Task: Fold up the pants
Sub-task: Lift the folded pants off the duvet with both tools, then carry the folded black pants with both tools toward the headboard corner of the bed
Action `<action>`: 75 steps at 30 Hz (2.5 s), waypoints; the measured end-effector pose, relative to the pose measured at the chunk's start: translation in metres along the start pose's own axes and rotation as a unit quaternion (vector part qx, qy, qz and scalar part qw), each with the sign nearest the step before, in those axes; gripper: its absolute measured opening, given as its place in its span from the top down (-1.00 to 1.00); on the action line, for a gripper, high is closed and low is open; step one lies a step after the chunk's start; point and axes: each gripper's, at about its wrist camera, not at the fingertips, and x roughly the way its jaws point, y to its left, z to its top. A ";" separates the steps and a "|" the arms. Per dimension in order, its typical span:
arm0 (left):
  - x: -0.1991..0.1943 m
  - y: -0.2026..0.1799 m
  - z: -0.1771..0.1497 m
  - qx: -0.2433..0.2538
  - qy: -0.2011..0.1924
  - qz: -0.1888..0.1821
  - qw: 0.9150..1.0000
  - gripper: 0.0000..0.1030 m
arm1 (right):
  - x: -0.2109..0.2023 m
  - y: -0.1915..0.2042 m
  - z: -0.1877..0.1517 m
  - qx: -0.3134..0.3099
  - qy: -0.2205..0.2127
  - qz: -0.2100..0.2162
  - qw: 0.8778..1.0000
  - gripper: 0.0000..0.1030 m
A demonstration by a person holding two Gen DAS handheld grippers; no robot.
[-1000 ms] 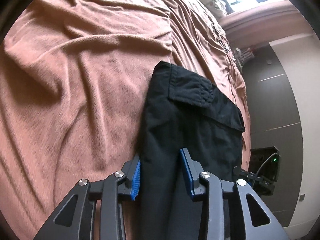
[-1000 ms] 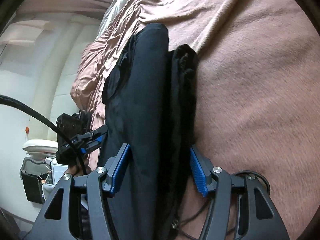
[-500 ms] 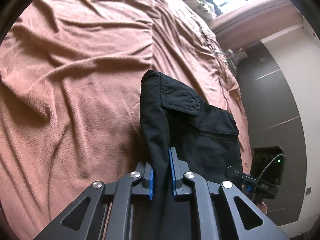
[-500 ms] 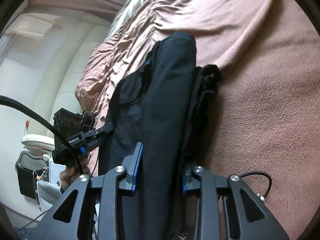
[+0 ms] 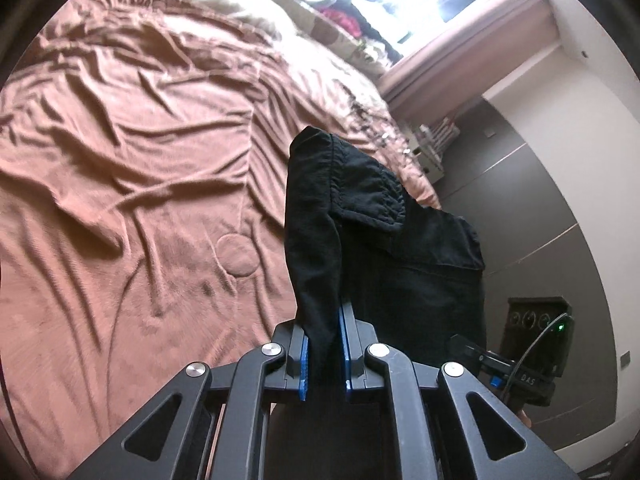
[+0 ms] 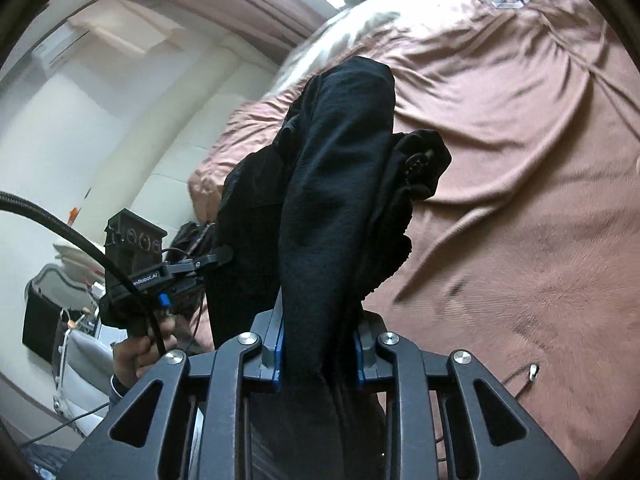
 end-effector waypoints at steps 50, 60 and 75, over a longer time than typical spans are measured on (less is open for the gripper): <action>-0.365 -0.047 -0.034 0.053 -0.225 0.110 0.967 0.79 | -0.017 0.246 -0.015 -0.188 -0.006 0.116 0.975 0.59; -0.417 0.029 0.003 0.037 -0.246 0.162 0.955 0.79 | 0.073 0.294 -0.001 -0.204 0.018 0.135 0.969 0.59; -0.464 0.159 0.054 -0.017 -0.268 0.216 0.939 0.80 | 0.226 0.353 0.021 -0.225 0.079 0.157 0.958 0.59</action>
